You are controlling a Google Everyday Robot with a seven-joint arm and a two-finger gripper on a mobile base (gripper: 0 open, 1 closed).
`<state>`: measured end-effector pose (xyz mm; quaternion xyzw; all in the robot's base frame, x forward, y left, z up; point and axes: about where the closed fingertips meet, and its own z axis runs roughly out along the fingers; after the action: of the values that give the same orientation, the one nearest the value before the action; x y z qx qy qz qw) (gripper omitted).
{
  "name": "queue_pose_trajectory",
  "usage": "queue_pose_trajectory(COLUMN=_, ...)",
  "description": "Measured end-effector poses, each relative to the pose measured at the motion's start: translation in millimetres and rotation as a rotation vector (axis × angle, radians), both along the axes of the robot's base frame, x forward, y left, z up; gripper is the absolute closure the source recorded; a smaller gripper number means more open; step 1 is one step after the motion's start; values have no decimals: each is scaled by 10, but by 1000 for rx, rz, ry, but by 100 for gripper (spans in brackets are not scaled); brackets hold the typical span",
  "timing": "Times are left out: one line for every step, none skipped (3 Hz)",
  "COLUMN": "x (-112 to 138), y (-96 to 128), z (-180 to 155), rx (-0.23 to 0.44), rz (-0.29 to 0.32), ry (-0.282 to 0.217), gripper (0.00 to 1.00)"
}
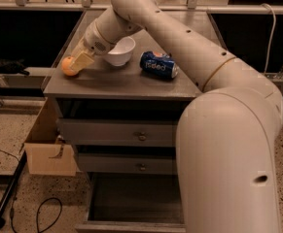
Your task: Place orange into bottom drawer
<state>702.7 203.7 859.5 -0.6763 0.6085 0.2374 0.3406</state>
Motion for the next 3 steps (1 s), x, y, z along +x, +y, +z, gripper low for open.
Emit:
queue_pose_trajectory(x=-171, y=-273, z=184, rx=-54, rz=-35, ry=-13, gripper=100)
queue_pose_trajectory(x=-191, y=-313, z=179, rx=-53, rz=-41, ry=-12, gripper=100)
queue_pose_trajectory(x=-329, y=-585, z=147, rx=-47, rz=-85, ry=-9, gripper=100)
